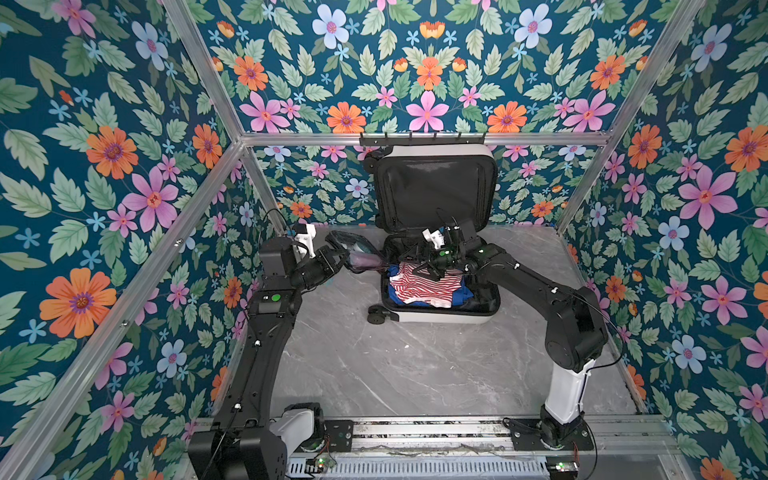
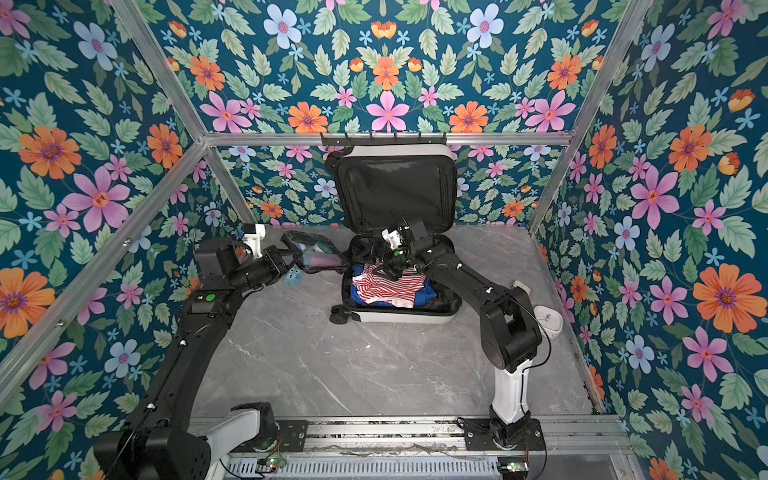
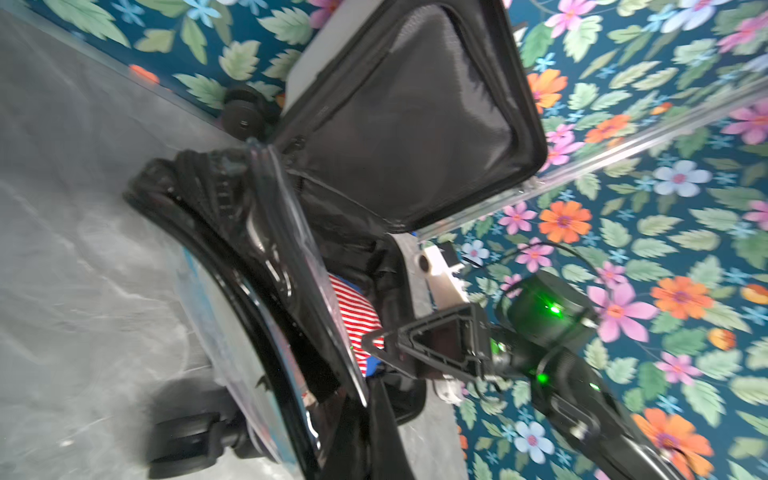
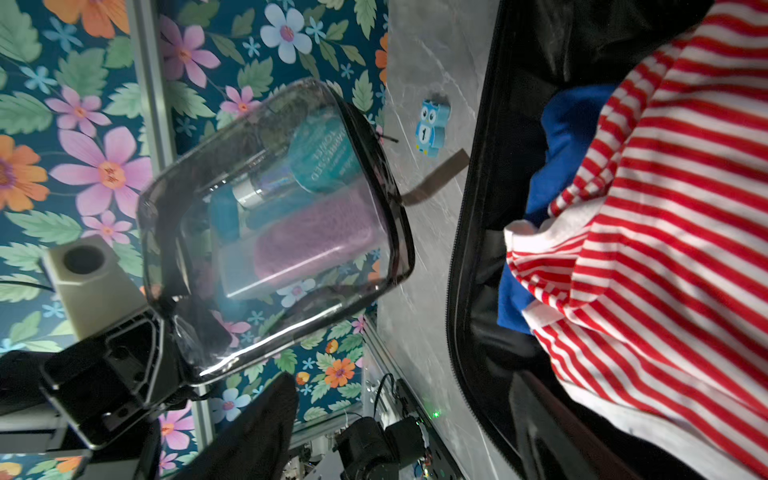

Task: Pack the luggage
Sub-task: 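Carry the pouch toward the suitcase with the left gripper while the right gripper reaches it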

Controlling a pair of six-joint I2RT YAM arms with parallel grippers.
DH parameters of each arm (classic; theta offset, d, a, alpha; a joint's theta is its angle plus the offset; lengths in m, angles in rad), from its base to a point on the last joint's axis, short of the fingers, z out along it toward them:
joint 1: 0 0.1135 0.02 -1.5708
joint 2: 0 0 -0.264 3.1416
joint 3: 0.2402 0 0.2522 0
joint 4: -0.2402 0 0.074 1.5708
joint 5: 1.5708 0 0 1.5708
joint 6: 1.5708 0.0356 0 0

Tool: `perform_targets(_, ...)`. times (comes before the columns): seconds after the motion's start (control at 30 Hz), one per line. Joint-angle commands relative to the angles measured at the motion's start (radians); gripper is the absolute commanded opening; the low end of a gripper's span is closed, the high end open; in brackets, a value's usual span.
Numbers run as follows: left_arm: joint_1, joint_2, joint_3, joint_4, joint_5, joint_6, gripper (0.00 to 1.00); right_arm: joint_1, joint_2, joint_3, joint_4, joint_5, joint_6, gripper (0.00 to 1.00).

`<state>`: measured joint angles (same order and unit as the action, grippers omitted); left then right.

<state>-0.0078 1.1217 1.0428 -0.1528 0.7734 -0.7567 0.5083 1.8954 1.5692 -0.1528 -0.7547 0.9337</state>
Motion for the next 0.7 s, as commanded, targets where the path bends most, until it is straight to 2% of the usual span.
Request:
perform_targets(0.0, -0.006, 0.003, -0.042, 0.239, 0.114, -0.134, 0.0, -0.007, -0.004, -0.019, 0.177, -0.06, 0.105, 0.84)
perform_targets(0.1, -0.025, 0.012, -0.075, 0.329, 0.128, -0.199, 0.0, -0.013, 0.007, -0.037, 0.228, -0.074, 0.144, 0.85)
perform_targets(0.43, -0.123, 0.054, -0.069, 0.438, 0.114, -0.268, 0.0, -0.035, 0.017, -0.113, 0.369, -0.074, 0.238, 0.84)
perform_targets(0.57, -0.162, 0.073, -0.059, 0.448, 0.098, -0.271, 0.0, -0.051, 0.026, -0.168, 0.526, -0.095, 0.333, 0.73)
perform_targets(0.67, -0.183, 0.085, -0.059, 0.453, 0.087, -0.272, 0.0, -0.054, 0.024, -0.193, 0.59, -0.103, 0.374, 0.53)
